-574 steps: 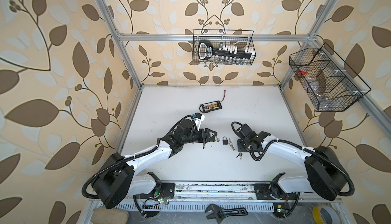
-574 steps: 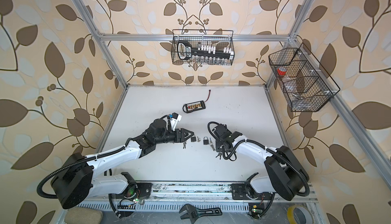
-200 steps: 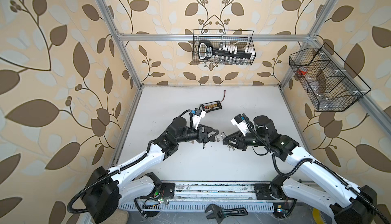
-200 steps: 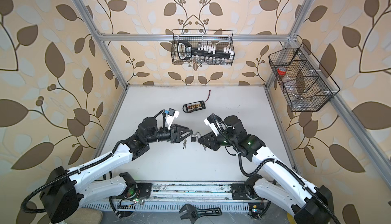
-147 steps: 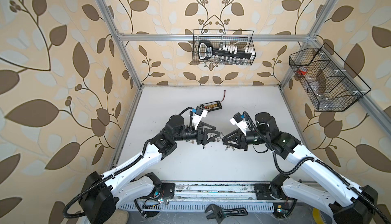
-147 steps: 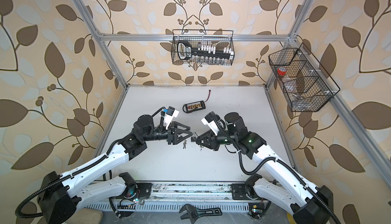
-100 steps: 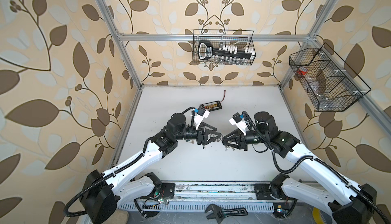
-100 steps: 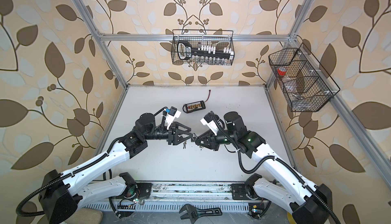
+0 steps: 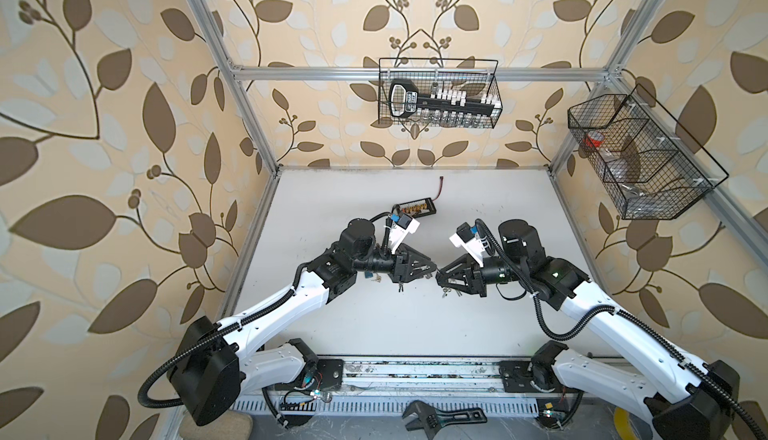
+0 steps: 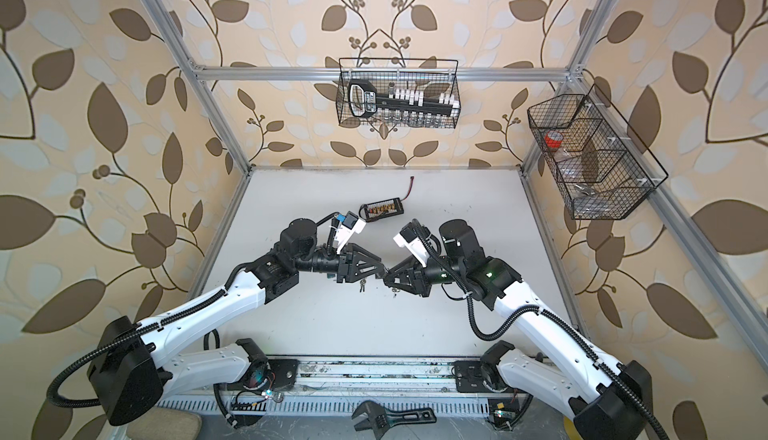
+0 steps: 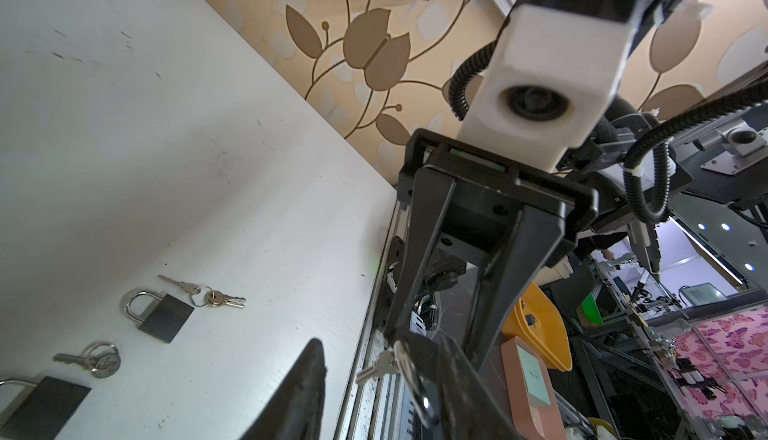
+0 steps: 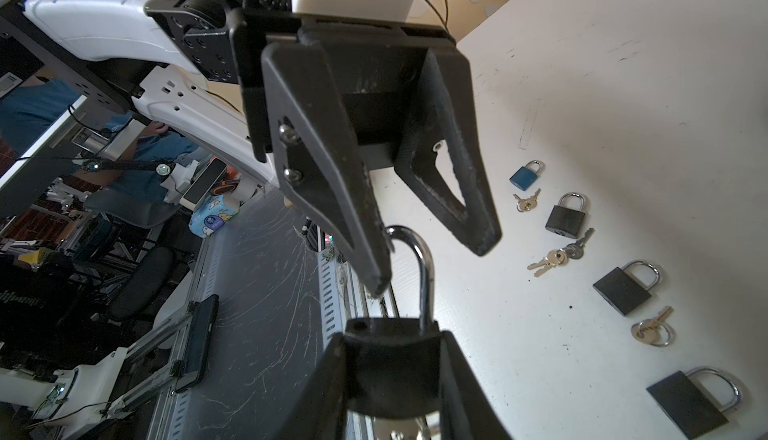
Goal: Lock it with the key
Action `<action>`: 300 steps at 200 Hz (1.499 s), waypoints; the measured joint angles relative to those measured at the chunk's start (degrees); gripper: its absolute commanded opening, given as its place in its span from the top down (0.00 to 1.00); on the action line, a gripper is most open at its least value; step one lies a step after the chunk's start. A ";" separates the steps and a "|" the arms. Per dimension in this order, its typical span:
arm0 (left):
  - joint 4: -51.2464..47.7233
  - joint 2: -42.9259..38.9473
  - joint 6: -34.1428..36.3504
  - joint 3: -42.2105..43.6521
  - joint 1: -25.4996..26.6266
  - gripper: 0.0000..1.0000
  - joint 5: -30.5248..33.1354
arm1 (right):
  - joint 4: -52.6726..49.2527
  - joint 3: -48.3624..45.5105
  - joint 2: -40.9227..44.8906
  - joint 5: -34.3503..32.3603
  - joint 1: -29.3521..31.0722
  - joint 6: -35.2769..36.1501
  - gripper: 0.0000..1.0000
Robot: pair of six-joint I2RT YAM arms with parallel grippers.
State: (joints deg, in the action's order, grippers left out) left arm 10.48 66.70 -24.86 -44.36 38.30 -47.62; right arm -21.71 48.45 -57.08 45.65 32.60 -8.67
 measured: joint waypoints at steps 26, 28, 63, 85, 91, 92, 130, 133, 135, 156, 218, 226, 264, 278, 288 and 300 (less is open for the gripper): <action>0.00 0.68 -0.02 -0.15 0.39 0.69 -0.04 | -0.02 0.00 0.00 0.00 0.00 0.17 1.00; 0.02 0.68 0.00 -0.15 0.39 0.69 -0.04 | -0.02 0.00 0.00 0.00 0.00 0.17 1.00; 0.07 1.36 -0.13 -0.50 0.39 0.79 -0.09 | -0.04 -0.02 0.02 -0.20 0.00 0.37 1.00; 0.11 1.36 -0.42 -0.70 0.42 0.88 -0.09 | -0.13 -0.11 0.22 -0.59 -0.04 0.39 1.00; 0.11 1.36 -0.35 -0.76 0.44 0.91 -0.20 | -0.15 -0.15 0.33 -0.83 -0.04 0.39 1.00; 0.13 1.36 -0.44 -0.79 0.44 0.91 -0.17 | -0.17 -0.17 0.33 -0.83 -0.04 0.39 1.00; 0.92 1.36 -1.01 -1.03 0.79 1.00 0.24 | -0.24 -0.24 1.33 -3.13 -0.02 0.70 1.00; 1.03 1.36 -1.03 -1.03 0.79 1.00 0.28 | -0.22 -0.24 1.40 -3.39 0.00 0.76 0.97; 1.09 1.36 -1.03 -1.03 0.79 1.00 0.31 | -0.17 -0.24 1.44 -3.56 0.04 0.79 0.95; 1.62 1.49 -1.20 -1.03 0.79 1.00 1.09 | 0.09 -0.24 1.64 -4.98 0.15 0.90 0.70; 1.53 1.81 -2.27 -1.29 0.74 1.00 1.77 | 1.49 -0.63 6.14 -11.52 -0.24 -0.42 0.31; 1.57 1.81 -2.60 -1.53 0.74 1.00 1.86 | 2.49 -0.96 7.45 -13.64 -0.26 -0.94 0.31; 3.82 1.73 -5.57 -1.95 0.74 1.00 2.89 | 9.11 -6.60 16.70 -24.06 -0.24 -1.81 0.17; 5.40 1.46 -7.04 -1.95 0.74 1.00 3.23 | 9.90 -7.45 19.21 -26.08 -0.26 -1.38 0.19; 6.73 1.07 -8.24 -1.95 0.72 1.00 3.41 | 10.49 -7.52 20.44 -27.04 -0.26 -1.03 0.21; 8.39 0.46 -9.51 -1.95 0.74 1.00 3.78 | 11.43 -7.41 21.20 -27.30 -0.26 -0.81 0.26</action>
State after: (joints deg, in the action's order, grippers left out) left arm 18.87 67.16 -34.37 -46.30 39.05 -43.83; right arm -10.28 41.04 -35.88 18.35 32.34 -9.47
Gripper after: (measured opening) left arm 0.059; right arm 0.781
